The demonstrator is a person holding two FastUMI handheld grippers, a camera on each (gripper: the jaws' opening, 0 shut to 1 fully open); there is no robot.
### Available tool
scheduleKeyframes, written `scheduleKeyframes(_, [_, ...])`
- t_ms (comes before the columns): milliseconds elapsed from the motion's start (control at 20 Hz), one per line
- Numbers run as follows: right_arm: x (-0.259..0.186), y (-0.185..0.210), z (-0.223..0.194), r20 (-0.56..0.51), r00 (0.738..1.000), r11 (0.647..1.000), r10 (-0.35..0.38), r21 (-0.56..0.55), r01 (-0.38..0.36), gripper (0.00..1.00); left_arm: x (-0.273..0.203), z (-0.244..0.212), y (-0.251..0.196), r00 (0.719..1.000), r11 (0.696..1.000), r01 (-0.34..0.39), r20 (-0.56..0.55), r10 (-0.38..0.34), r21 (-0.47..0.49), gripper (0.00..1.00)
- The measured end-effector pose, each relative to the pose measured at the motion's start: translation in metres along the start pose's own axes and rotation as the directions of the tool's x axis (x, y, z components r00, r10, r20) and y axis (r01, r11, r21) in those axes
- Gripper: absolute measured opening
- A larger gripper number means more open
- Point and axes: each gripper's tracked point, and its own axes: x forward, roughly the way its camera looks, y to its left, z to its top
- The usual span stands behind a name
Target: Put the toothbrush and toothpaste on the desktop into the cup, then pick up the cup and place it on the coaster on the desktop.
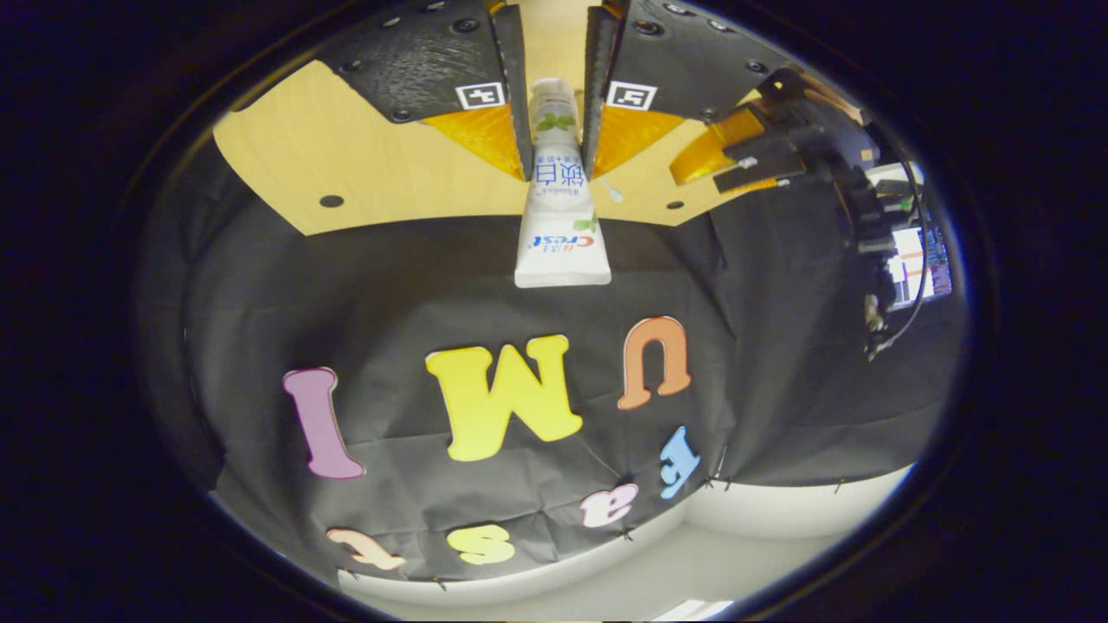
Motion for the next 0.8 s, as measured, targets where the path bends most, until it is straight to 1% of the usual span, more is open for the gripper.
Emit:
scheduleKeyframes(100, [0.021, 0.010, 0.011, 0.029, 1.000, 1.000, -0.008, -0.027, 0.009, 0.29, -0.009, -0.011, 0.008, 1.000, 1.000, 0.002, 0.015, -0.003, 0.003, 0.99])
scheduleKeyframes(200, [0.043, 0.020, 0.017, 0.057, 0.998, 0.999, -0.007, -0.045, 0.009, 0.28, -0.015, -0.032, 0.016, 1.000, 1.000, 0.001, -0.013, -0.001, -0.019, 0.98])
scheduleKeyframes(250, [0.054, 0.023, 0.018, 0.061, 0.998, 0.999, -0.005, -0.044, 0.008, 0.30, -0.018, -0.041, 0.018, 1.000, 1.000, 0.006, -0.031, -0.006, -0.025, 0.98])
scheduleKeyframes(300, [0.065, 0.025, 0.016, 0.058, 0.998, 0.999, -0.004, -0.034, 0.006, 0.28, -0.022, -0.048, 0.019, 0.999, 1.000, 0.012, -0.044, -0.013, -0.025, 0.98])
scheduleKeyframes(350, [0.075, 0.027, 0.014, 0.051, 0.999, 1.000, -0.007, -0.020, 0.008, 0.29, -0.026, -0.050, 0.019, 0.999, 1.000, 0.019, -0.043, -0.020, -0.019, 0.99])
scheduleKeyframes(450, [0.098, 0.029, 0.008, 0.035, 0.999, 1.000, -0.018, 0.004, 0.018, 0.30, -0.033, -0.048, 0.023, 0.999, 0.999, 0.034, -0.011, -0.034, 0.002, 0.99])
scheduleKeyframes(500, [0.110, 0.027, 0.003, 0.022, 0.999, 0.999, -0.031, 0.007, 0.031, 0.31, -0.035, -0.049, 0.023, 0.999, 0.999, 0.040, -0.005, -0.040, 0.003, 0.99])
scheduleKeyframes(600, [0.129, 0.023, -0.008, 0.003, 0.998, 0.998, -0.057, 0.010, 0.057, 0.30, -0.039, -0.055, 0.029, 0.999, 0.999, 0.048, -0.016, -0.048, -0.002, 0.98])
scheduleKeyframes(650, [0.137, 0.022, -0.015, -0.006, 0.998, 0.998, -0.063, 0.005, 0.063, 0.31, -0.041, -0.057, 0.030, 0.999, 0.999, 0.050, -0.020, -0.050, 0.000, 0.98])
scheduleKeyframes(750, [0.150, 0.016, -0.029, -0.035, 0.995, 0.996, -0.091, 0.004, 0.091, 0.31, -0.042, -0.060, 0.032, 0.998, 0.998, 0.060, -0.019, -0.060, 0.003, 0.99])
scheduleKeyframes(800, [0.153, 0.013, -0.034, -0.045, 0.994, 0.995, -0.100, 0.004, 0.100, 0.30, -0.040, -0.063, 0.032, 0.998, 0.998, 0.063, -0.023, -0.063, 0.001, 0.99])
